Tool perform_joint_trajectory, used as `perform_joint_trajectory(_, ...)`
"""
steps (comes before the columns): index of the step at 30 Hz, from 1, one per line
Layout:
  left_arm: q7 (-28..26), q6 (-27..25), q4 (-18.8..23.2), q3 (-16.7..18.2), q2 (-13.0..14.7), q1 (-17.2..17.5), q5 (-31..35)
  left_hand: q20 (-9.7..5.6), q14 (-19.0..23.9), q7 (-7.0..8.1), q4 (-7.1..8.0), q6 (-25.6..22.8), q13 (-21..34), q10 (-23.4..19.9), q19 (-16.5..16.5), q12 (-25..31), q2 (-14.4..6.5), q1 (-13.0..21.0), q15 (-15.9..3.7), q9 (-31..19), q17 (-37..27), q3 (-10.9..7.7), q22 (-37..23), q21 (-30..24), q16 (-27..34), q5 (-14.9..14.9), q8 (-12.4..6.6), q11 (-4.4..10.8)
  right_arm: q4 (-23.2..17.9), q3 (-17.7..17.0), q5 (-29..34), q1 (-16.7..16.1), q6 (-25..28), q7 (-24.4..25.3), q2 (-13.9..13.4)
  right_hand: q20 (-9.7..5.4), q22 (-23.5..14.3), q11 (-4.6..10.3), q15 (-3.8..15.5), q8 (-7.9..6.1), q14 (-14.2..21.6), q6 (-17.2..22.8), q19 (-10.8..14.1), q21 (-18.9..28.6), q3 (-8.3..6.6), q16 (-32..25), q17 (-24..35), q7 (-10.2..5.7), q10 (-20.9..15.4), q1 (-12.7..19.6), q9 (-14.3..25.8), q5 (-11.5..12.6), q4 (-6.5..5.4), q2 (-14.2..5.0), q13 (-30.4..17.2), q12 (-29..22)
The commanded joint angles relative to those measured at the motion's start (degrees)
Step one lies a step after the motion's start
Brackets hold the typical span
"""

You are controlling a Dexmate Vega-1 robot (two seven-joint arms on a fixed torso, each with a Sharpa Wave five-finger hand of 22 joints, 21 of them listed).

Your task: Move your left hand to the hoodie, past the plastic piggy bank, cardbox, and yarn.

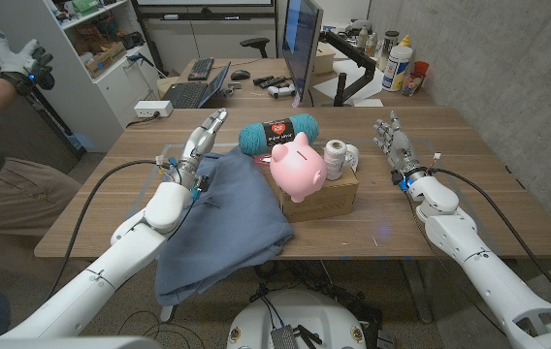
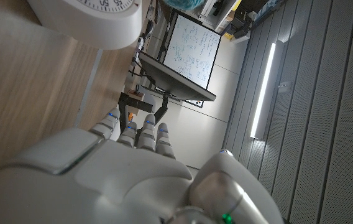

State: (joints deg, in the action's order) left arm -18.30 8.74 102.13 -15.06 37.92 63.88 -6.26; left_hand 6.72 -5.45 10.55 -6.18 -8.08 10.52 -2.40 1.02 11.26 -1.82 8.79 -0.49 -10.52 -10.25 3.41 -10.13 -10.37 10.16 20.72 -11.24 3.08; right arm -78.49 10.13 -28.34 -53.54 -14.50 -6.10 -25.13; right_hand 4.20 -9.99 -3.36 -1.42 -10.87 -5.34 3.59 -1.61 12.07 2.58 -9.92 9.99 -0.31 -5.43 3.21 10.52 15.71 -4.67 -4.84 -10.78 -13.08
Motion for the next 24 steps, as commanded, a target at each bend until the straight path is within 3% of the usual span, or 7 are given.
perform_joint_trajectory(1,-3.0,-3.7,3.1,1.5,0.0,2.6,4.9,-0.05,-0.9,-0.21,-0.45,0.1,0.2,-0.1,-0.7,0.0,0.0,0.8,-0.01,-0.3,-0.1,-0.03,-0.1,-0.2,0.0,-0.2,0.05,-0.15,-0.1,0.0,0.4,-0.2,-0.6,0.6,0.1,-0.07,-0.3,-0.19,-0.11,-0.24,-0.3,0.6,-0.4,0.0,-0.07,-0.2,0.3,0.07,-0.1,0.5,0.3,0.0,0.15,-0.12,-0.2,0.0)
perform_joint_trajectory(24,-3.1,-8.9,7.2,3.2,0.8,5.3,9.5,0.28,-1.2,-0.40,-1.00,0.2,0.2,-0.1,-0.8,0.1,0.3,1.7,0.38,-0.3,-0.1,-0.13,0.0,-0.4,0.2,-0.4,-0.01,-0.13,1.0,0.2,0.7,-0.5,-1.9,0.1,-0.2,-0.10,-0.3,-0.17,-0.09,-0.24,-0.4,0.6,-0.5,-0.3,-0.06,-0.3,0.3,0.11,0.0,0.5,0.3,0.0,0.20,-0.13,-0.2,0.0)
